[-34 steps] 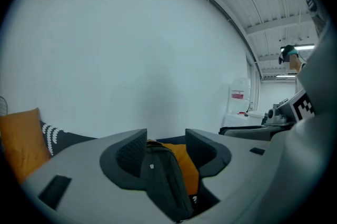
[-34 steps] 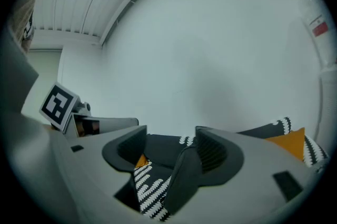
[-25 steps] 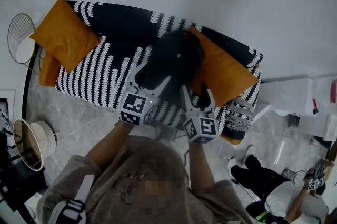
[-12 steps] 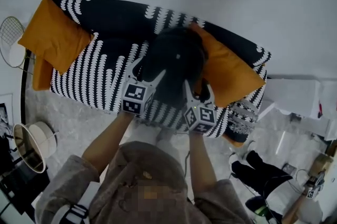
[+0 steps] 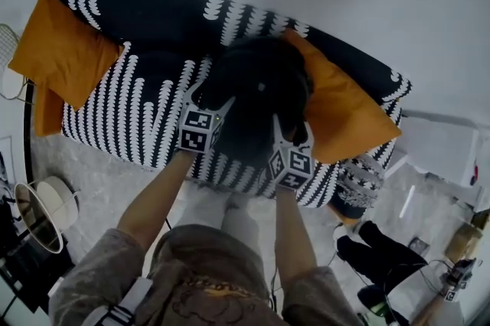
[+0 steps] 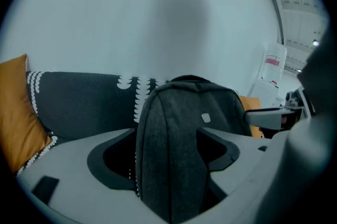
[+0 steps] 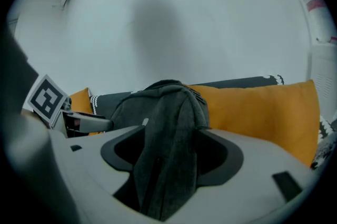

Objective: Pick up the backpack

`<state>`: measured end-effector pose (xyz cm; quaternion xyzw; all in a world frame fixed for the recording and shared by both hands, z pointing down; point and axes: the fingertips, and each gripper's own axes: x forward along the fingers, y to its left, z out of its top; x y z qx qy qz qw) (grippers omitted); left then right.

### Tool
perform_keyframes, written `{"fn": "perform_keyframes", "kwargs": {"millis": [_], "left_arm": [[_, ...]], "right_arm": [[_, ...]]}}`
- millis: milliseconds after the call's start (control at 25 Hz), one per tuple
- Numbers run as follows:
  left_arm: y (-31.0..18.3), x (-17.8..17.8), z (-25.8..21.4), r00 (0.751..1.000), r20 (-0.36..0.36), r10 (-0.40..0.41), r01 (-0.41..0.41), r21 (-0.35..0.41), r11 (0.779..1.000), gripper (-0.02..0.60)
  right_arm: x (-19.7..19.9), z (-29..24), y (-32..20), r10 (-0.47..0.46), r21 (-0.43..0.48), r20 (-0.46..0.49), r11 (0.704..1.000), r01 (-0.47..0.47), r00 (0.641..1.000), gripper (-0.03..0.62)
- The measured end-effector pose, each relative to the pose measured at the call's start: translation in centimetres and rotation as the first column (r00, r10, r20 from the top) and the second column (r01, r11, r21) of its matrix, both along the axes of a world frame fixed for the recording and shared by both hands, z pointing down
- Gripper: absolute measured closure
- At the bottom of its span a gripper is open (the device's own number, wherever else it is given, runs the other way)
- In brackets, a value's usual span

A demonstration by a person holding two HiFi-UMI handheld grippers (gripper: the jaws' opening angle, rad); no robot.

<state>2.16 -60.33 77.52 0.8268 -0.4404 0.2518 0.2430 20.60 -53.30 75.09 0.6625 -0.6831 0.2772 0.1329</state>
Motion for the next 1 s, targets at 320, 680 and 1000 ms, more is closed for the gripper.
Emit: {"fn": "perform_keyframes", "kwargs": {"millis": [320, 680, 1000], "left_arm": [[-0.5, -0.4, 3.7, 1.000, 0.027, 0.002, -0.002, -0.033, 0.999, 0.221], [-0.7, -0.1, 3.8, 0.999, 0.002, 0.035, -0.034, -0.054, 0.998, 0.232], [-0.9, 0.0, 3.9, 0.999, -0.022, 0.043, -0.044, -0.069, 0.997, 0.238]], "right_arm": [[1.3, 0.5, 1.3, 0.046, 0.013, -0.107, 0.999, -0.045, 0.993, 0.293], [1.6, 4.4, 1.2, 0.053, -0.099, -0.011, 0.994, -0.053, 0.999, 0.290], [2.2, 4.9, -0.3, 0.047, -0.106, -0.005, 0.993, -0.048, 0.999, 0.315]]}}
